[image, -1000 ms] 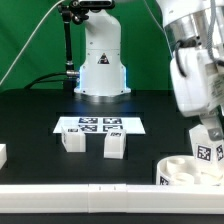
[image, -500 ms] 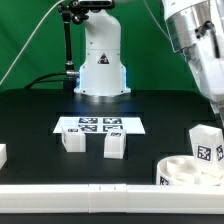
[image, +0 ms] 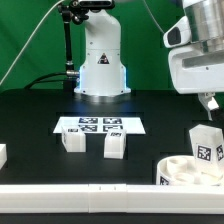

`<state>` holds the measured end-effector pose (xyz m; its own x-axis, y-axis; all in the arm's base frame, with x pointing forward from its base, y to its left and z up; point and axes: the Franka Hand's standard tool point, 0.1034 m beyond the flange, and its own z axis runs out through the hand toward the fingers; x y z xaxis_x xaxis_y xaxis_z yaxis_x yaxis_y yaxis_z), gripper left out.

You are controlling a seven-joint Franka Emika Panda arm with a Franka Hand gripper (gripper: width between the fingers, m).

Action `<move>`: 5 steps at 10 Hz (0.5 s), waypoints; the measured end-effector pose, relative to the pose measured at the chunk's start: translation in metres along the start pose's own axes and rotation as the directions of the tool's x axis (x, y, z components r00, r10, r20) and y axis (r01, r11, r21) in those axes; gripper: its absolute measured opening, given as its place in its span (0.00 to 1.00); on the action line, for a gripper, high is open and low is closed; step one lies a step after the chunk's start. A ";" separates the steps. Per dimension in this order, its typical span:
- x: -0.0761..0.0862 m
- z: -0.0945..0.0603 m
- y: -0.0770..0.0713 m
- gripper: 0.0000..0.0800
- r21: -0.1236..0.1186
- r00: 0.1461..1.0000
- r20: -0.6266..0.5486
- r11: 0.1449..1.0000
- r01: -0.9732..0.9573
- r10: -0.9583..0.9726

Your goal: Assemble stool

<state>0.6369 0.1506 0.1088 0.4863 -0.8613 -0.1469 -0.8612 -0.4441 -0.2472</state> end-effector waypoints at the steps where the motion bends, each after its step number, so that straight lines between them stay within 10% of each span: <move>1: 0.005 -0.001 0.000 0.81 0.005 0.999 -0.003 0.999 0.042 -0.042; 5: 0.007 -0.002 0.000 0.81 -0.029 0.896 -0.022 0.896 0.444 -0.444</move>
Offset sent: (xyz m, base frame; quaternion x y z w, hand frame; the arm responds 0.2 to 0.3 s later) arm 0.0000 0.0000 0.0000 0.0000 0.0000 -0.1938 0.9810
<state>0.6397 0.1444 0.1094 0.8151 -0.5794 -0.0011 -0.5599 -0.7871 -0.2587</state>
